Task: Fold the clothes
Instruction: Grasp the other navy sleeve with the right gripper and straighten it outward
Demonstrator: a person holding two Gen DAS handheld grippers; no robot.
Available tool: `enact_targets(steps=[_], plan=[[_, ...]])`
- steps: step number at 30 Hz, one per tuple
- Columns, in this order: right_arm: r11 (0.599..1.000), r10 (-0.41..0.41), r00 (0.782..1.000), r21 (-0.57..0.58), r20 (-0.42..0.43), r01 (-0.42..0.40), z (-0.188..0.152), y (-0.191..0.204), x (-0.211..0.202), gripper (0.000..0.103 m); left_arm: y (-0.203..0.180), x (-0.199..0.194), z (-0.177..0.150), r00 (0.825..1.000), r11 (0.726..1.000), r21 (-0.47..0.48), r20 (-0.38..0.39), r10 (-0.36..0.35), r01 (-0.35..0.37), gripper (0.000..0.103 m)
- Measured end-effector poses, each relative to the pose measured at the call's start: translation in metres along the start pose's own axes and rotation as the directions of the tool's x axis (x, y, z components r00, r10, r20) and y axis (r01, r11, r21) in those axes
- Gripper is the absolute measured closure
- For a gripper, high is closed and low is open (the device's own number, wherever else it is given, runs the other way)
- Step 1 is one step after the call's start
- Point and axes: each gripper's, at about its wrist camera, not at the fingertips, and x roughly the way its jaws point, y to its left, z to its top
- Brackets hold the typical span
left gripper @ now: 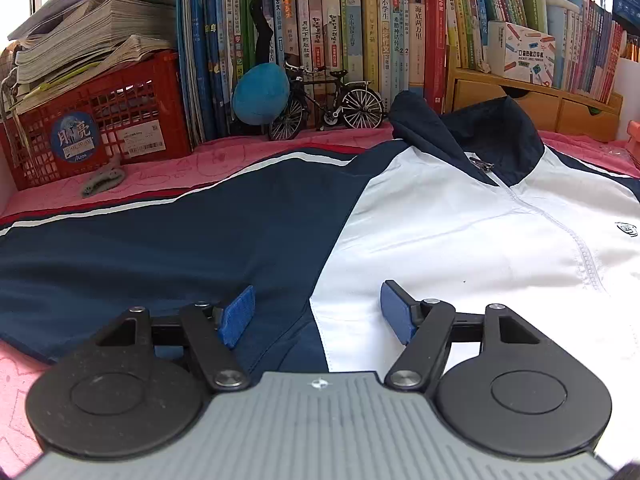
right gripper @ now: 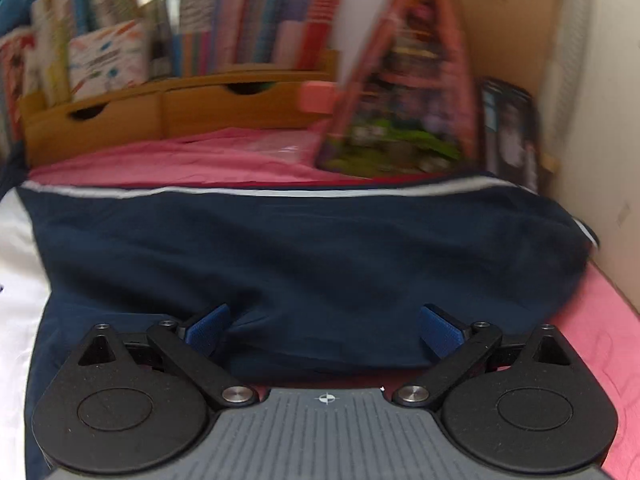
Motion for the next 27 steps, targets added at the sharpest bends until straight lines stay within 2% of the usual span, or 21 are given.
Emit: enact_targets(steps=[2,4,5,7,9,11,13,14,15,17,19,22,23,24,25,26,27], plan=[[0.983,-0.013,0.998,0.184,0.064,0.001,-0.003,-0.049,-0.011,0.004,0.0,0.0,0.0,1.0,1.0,-0.003,-0.001,0.002,-0.002,0.031],[0.93,-0.05,0.991,0.367,0.127,0.0,-0.006,-0.096,-0.021,0.003,0.001,0.001,0.0,1.0,1.0,-0.01,-0.004,0.01,-0.01,0.027],[0.9,-0.103,0.985,0.435,0.138,0.033,-0.006,-0.117,-0.02,0.003,0.001,0.001,0.0,1.0,1.0,-0.012,-0.005,0.014,-0.014,0.025],[0.858,-0.176,0.979,0.503,0.102,0.102,-0.002,-0.149,-0.005,0.002,0.001,0.002,0.001,1.0,1.0,-0.012,-0.006,0.018,-0.018,0.025],[0.832,-0.184,0.982,0.54,0.054,0.126,0.003,-0.172,0.015,0.002,0.0,0.002,0.001,1.0,1.0,-0.006,-0.005,0.028,-0.028,0.023],[0.834,-0.177,0.983,0.537,0.046,0.125,0.008,-0.181,0.029,0.0,-0.002,0.001,0.0,0.999,0.999,0.008,-0.001,0.043,-0.043,0.022],[0.85,-0.157,0.987,0.514,0.039,0.115,0.016,-0.184,0.043,0.015,-0.005,0.001,0.0,0.998,0.998,0.023,0.003,0.057,-0.057,0.021],[0.862,-0.147,0.989,0.494,0.025,0.116,0.02,-0.184,0.048,0.041,-0.006,0.001,0.0,0.998,0.998,0.03,0.005,0.064,-0.064,0.021],[0.872,-0.141,0.99,0.475,0.009,0.12,0.024,-0.184,0.052,0.071,-0.007,0.001,0.001,0.998,0.997,0.034,0.006,0.069,-0.069,0.02],[0.894,-0.14,0.99,0.43,-0.002,0.128,0.031,-0.184,0.055,0.082,-0.007,0.001,0.001,0.997,0.996,0.037,0.006,0.075,-0.076,0.019],[0.926,-0.191,0.981,0.34,0.048,0.163,0.035,-0.182,0.049,0.087,-0.007,0.001,0.001,0.997,0.996,0.038,0.006,0.081,-0.081,0.018],[0.951,-0.29,0.945,0.158,0.148,0.267,0.04,-0.172,0.041,0.087,-0.008,0.001,0.001,0.996,0.995,0.043,0.007,0.092,-0.092,0.016],[0.94,-0.342,0.922,0.069,0.182,0.335,0.04,-0.165,0.043,0.087,-0.008,0.001,0.001,0.996,0.995,0.043,0.007,0.093,-0.093,0.015],[0.889,-0.441,0.869,-0.021,0.223,0.457,0.037,-0.156,0.048,0.096,-0.007,0.001,0.001,0.996,0.995,0.042,0.006,0.093,-0.093,0.015],[0.823,-0.527,0.81,-0.084,0.258,0.562,0.034,-0.152,0.056,0.096,-0.007,0.001,0.001,0.996,0.995,0.041,0.006,0.092,-0.093,0.014],[0.788,-0.568,0.787,-0.114,0.241,0.605,0.033,-0.157,0.062,0.096,-0.006,0.002,0.001,0.996,0.995,0.04,0.005,0.092,-0.092,0.014],[0.767,-0.598,0.775,-0.136,0.203,0.627,0.033,-0.164,0.069,0.1,-0.006,0.002,0.001,0.996,0.995,0.038,0.004,0.092,-0.092,0.014]])
